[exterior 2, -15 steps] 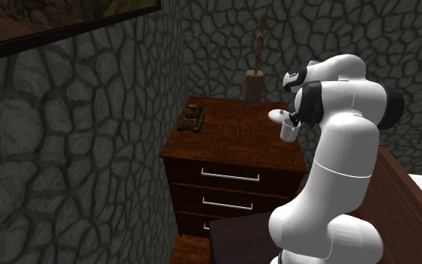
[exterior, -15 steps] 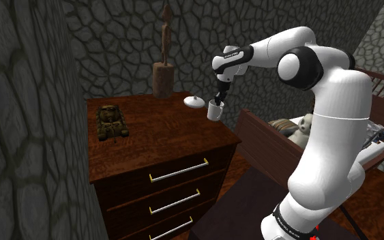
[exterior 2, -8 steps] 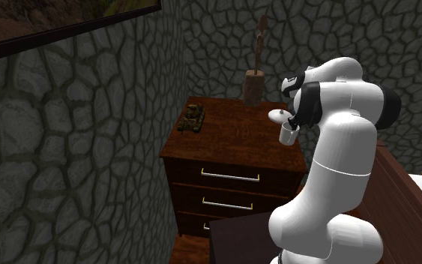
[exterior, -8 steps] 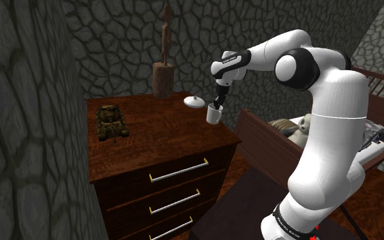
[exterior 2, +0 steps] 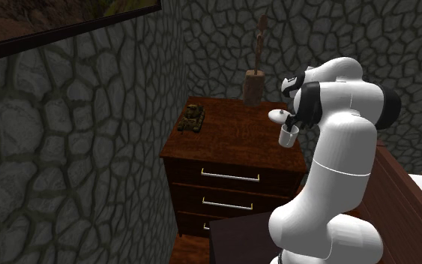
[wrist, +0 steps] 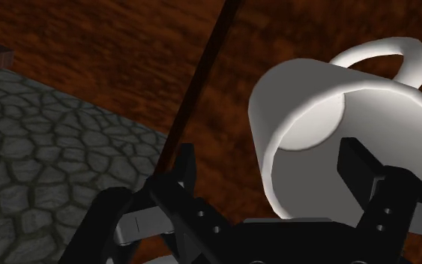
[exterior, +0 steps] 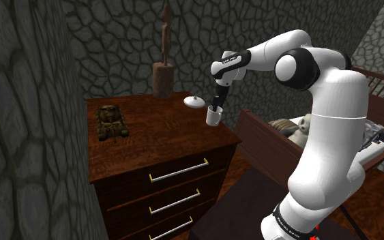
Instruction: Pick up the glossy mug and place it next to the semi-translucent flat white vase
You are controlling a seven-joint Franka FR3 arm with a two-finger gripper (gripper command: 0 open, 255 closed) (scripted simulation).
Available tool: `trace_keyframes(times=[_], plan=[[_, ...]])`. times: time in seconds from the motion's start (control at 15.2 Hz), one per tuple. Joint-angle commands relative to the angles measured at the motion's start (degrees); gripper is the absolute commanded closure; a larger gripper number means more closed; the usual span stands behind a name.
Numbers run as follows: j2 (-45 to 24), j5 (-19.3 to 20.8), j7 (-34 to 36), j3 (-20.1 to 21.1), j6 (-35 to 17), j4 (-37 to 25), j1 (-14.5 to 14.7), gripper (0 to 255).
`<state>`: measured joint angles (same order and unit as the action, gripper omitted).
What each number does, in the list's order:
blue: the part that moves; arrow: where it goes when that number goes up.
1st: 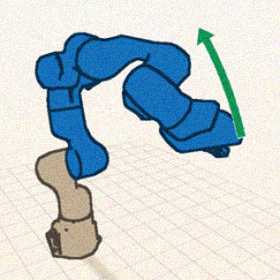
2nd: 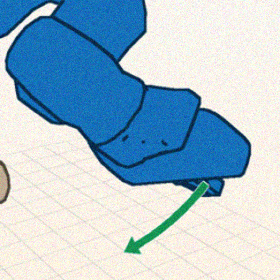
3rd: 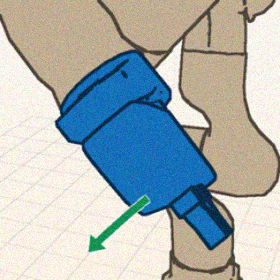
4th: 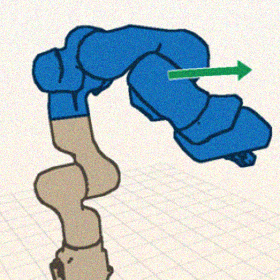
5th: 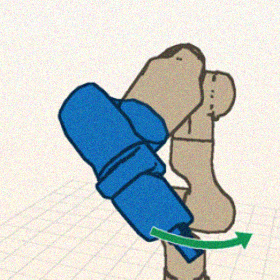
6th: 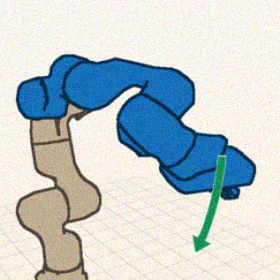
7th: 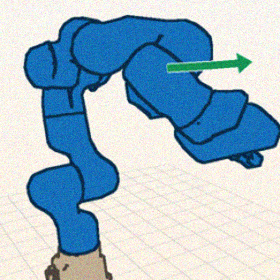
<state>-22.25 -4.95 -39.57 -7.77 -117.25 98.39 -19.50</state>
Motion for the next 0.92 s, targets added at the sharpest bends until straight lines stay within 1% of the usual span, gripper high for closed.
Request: trace_keyframes(times=[0.0,0.07,0.33,0.86], plan=[[0.0,0.0,0.0,0.0,0.0,0.0,0.0,0],[0.0,0.0,0.0,0.0,0.0,0.0,0.0,0],[2.0,0.4,0.3,-0.2,6.5,-4.6,-0.1,0],[2.0,0.4,0.3,-0.2,6.5,-4.6,-0.1,0]])
